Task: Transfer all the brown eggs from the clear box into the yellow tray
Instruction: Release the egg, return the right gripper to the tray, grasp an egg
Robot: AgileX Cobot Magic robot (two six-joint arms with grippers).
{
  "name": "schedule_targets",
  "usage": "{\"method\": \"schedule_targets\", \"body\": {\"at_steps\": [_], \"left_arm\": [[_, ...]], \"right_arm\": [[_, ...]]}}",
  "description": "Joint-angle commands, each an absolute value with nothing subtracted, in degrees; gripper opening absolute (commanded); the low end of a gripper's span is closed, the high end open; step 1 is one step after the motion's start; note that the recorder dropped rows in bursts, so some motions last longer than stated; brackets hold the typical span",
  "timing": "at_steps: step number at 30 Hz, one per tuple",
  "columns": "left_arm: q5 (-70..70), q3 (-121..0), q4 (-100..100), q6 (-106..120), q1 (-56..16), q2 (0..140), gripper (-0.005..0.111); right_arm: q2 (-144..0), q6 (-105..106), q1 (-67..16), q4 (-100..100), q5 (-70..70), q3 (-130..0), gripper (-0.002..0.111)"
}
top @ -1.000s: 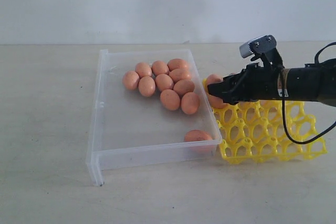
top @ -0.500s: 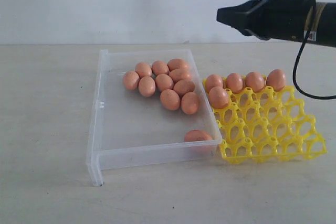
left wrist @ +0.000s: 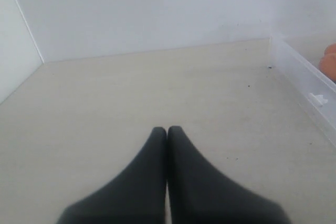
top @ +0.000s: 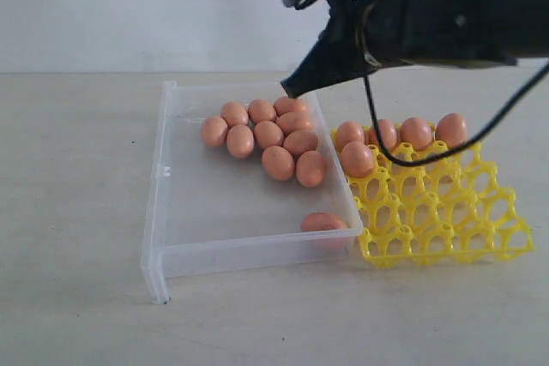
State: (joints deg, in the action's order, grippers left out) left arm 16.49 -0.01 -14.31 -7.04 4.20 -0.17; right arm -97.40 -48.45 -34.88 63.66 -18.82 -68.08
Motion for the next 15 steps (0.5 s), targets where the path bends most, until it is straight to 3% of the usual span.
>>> {"method": "schedule_targets", "body": {"at_steps": [1,4,8,15], "left_arm": [[16.5,0.0,-14.58,-7.25,3.98,0.0,-0.004],[16.5,0.0,-14.58,-7.25,3.98,0.0,-0.004],[16.5,0.0,-14.58,-7.25,3.98,0.0,-0.004],[16.5,0.0,-14.58,-7.25,3.98,0.0,-0.004]], "right_arm": [[-104.43,-12.98,-35.96,28.11,-33.0,-81.77,0.0],[-110.96,5.65,-35.96,11.58,-47.35,-91.77,0.0],[-118.02,7.57,-35.96,7.84,-50.52,-101.42,0.006],[-126.19,6.87,-35.96,6.49,-55.63,-110.73,0.056]]}}
